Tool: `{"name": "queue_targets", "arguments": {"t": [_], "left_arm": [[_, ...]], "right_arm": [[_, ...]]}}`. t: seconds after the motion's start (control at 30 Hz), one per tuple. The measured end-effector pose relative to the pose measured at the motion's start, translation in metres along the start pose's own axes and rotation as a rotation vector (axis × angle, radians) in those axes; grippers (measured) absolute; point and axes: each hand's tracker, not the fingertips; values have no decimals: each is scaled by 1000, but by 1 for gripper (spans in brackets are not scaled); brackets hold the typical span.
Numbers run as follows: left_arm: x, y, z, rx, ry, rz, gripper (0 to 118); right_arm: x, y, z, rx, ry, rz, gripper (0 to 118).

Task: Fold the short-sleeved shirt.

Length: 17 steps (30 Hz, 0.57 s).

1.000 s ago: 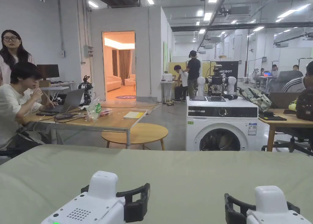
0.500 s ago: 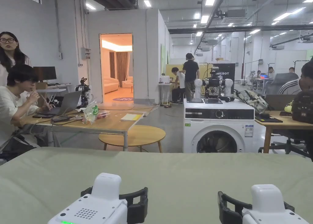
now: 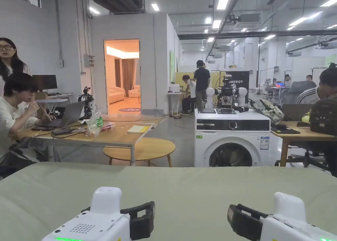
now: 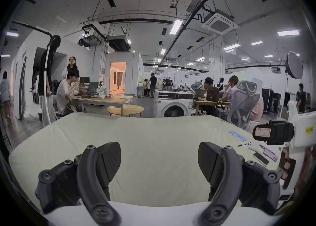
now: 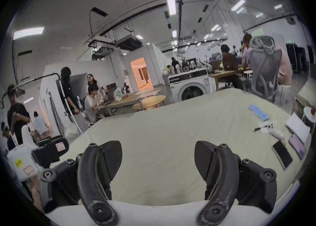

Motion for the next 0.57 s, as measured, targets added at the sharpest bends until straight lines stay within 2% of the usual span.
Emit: {"name": "queue_targets", "arguments": {"t": [0.13, 0.47, 0.57], "left_arm": [[-1, 1, 3, -8, -15, -10, 93], [-2, 1, 3, -14, -6, -12, 93], [1, -1, 3, -11, -8, -31, 93]], "right_arm": [[-3, -2, -1, -68, -14, -45, 89], [-11, -8, -5, -112, 29, 6, 89], [-11, -11, -5, -108, 15, -4, 89]]}}
